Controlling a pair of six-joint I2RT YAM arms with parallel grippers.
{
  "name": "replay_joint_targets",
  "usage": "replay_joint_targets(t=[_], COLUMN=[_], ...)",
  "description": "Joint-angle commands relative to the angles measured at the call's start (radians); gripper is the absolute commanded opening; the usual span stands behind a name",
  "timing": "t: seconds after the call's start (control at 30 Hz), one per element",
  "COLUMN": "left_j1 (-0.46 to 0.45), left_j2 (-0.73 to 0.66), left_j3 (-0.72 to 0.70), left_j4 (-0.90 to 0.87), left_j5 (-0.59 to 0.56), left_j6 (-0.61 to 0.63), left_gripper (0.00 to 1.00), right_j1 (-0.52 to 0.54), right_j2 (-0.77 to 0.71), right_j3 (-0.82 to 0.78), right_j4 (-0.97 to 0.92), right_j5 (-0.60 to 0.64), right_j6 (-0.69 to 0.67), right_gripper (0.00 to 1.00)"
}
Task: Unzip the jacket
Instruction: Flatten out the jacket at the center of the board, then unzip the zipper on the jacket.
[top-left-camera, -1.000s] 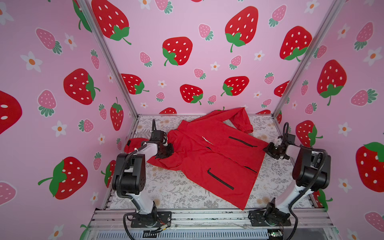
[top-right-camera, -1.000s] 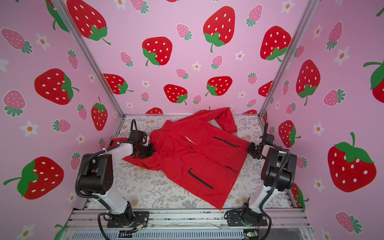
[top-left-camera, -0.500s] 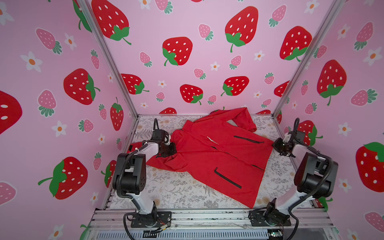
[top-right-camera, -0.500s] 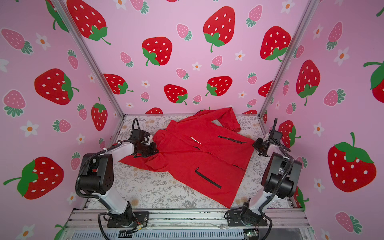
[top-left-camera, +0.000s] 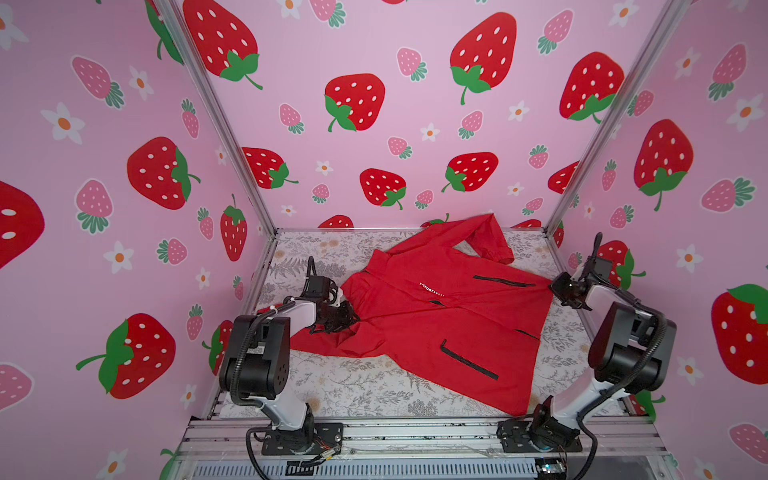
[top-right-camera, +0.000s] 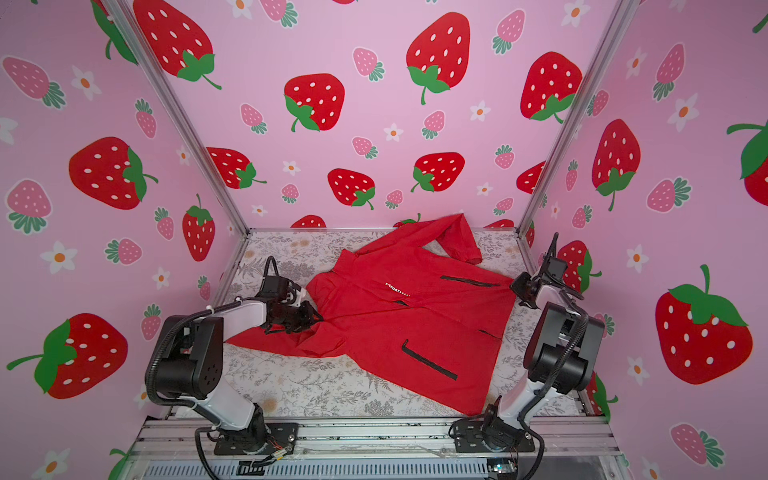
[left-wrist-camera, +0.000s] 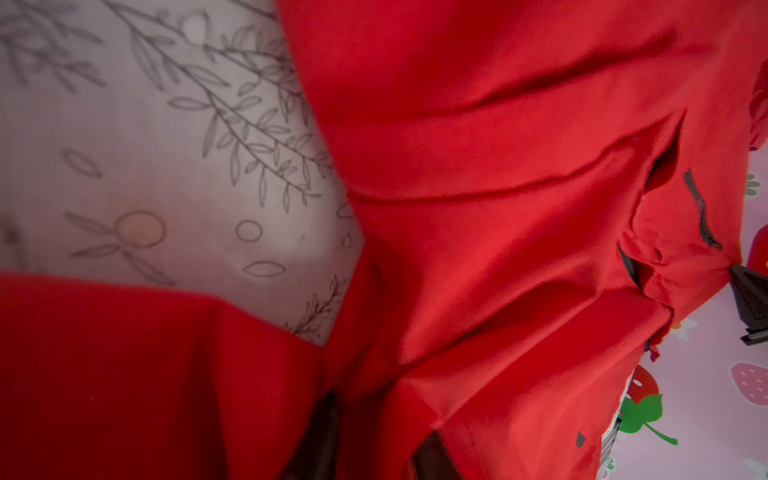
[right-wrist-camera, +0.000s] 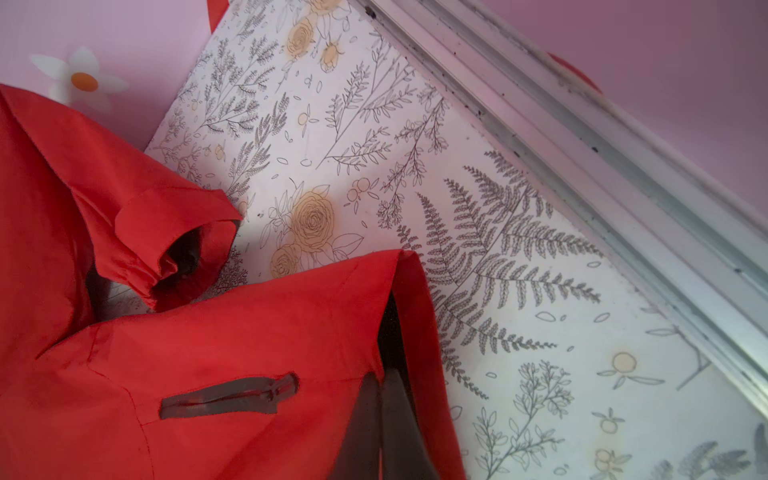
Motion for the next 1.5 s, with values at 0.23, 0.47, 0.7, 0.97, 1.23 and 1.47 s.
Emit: replay_joint_targets(t=[0.23, 0.47, 0.7, 0.97, 1.23, 1.47], left_j1=[0.151, 0.132, 0.102, 0.063, 0.06, 0.062], left_j2=[-0.22, 0.154, 0.367, 0.482, 0.492, 0.565], left_j3=[0.238, 0.537, 0.718, 0.876, 0.742, 0.736], left_j4=[-0.064, -0.225, -0.21, -0.259, -0.213, -0.296], left_j5=[0.057, 0.123, 0.123, 0.122, 0.221, 0.271], left_j6=[-0.057, 0.047, 0.151, 0.341, 0.3, 0.352], left_gripper=[0.94, 0.99, 0.99, 0.83, 0.56, 0.41], right_j1=[0.139, 0.477, 0.697, 0.767, 0.854, 0.914], right_j2=[-0.48, -0.329, -0.15, -0.004, 0.148, 0.255], right_j3=[-0.126, 0.038, 0.17, 0.271, 0.411, 0.476], right_j4=[-0.001, -0.179, -0.259, -0.241, -0.306, -0.243], right_j5=[-0.124, -0.405, -0.464, -0.488, -0.434, -0.302], right_j6=[-0.179, -0.382, -0.464, -0.403, -0.392, -0.397], right_gripper=[0.86, 0.79, 0.79, 0.77, 0.77, 0.73])
